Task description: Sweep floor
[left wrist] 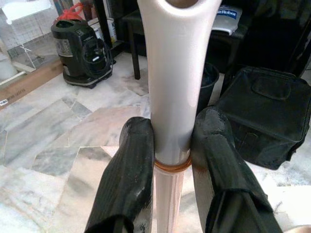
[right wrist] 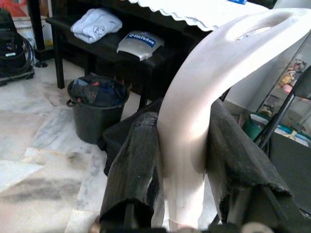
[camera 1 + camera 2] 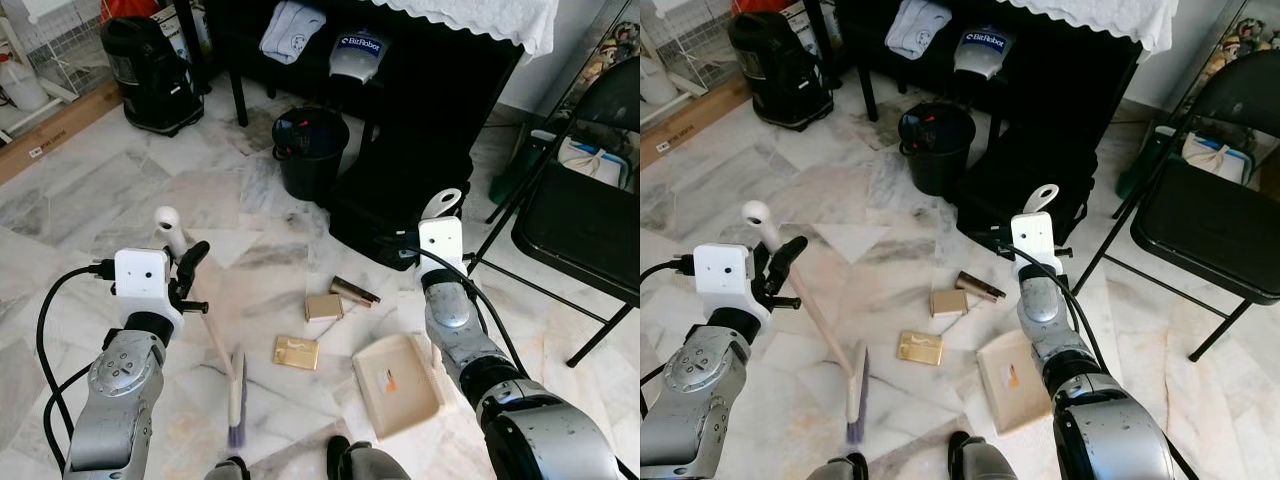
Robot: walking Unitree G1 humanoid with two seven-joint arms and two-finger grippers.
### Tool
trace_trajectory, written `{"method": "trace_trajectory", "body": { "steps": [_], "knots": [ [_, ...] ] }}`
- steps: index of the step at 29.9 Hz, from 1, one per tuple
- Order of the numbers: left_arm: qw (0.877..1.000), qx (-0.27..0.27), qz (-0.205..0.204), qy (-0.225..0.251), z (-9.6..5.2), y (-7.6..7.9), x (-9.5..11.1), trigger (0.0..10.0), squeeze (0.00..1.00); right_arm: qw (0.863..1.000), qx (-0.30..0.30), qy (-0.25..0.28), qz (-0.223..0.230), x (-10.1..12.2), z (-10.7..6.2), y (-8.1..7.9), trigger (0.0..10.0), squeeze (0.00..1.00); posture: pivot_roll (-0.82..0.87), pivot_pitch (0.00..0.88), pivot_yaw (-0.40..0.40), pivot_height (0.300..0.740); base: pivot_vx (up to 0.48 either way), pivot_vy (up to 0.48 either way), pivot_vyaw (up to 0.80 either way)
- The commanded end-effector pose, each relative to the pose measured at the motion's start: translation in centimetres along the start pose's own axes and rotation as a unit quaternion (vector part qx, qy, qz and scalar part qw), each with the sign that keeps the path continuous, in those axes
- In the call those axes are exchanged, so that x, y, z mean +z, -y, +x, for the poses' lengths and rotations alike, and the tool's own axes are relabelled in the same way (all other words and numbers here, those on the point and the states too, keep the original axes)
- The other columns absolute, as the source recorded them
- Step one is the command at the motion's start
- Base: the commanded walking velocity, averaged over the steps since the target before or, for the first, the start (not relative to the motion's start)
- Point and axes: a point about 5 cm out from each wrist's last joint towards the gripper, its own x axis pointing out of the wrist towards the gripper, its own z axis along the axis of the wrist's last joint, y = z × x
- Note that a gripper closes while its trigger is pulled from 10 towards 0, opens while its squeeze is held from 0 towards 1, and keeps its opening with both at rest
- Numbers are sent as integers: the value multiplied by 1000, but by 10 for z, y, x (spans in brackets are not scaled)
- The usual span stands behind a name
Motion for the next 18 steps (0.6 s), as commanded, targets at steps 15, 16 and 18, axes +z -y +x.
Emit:
{"method": "trace_trajectory", "body": {
  "steps": [15,16,18],
  "knots": [
    [999,-42,2,31,1,11,13,10000,0,991,26,-130,7,-38,-17,-9,10000,0,-6,285,-39,740,0,0,0],
    [999,-42,2,31,1,11,13,10000,0,991,26,-130,7,-38,-17,-9,10000,0,-6,285,-39,740,0,0,0],
    [999,-54,2,9,1,13,7,10000,0,991,29,-134,7,-40,-18,-11,10000,0,-6,286,-39,740,0,0,0]
  ]
}}
